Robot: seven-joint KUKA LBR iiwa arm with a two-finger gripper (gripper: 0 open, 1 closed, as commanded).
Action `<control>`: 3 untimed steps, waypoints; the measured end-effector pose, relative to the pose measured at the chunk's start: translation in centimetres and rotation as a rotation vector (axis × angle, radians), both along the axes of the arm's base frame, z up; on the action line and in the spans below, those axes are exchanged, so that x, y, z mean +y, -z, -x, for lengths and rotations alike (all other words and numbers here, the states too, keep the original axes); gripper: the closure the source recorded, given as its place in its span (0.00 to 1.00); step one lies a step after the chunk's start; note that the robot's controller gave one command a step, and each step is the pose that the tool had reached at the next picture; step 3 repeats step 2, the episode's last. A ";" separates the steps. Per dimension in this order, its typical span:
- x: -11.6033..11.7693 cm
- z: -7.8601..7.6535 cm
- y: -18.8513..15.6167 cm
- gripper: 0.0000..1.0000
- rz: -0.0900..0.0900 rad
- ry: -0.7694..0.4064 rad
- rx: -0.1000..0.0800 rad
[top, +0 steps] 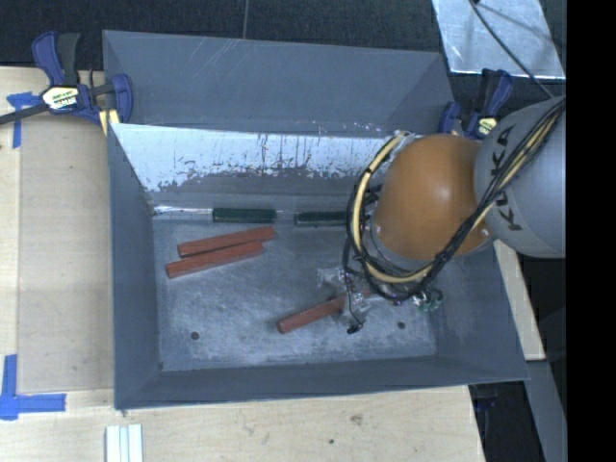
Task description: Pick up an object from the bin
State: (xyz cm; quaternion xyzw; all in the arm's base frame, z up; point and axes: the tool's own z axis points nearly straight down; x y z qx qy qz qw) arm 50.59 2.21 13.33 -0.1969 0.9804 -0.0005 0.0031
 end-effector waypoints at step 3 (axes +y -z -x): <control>0.0 -0.3 -3.2 1.00 0.000 0.000 0.000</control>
Offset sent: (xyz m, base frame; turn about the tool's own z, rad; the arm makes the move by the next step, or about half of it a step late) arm 0.0002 0.0001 0.0080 0.0000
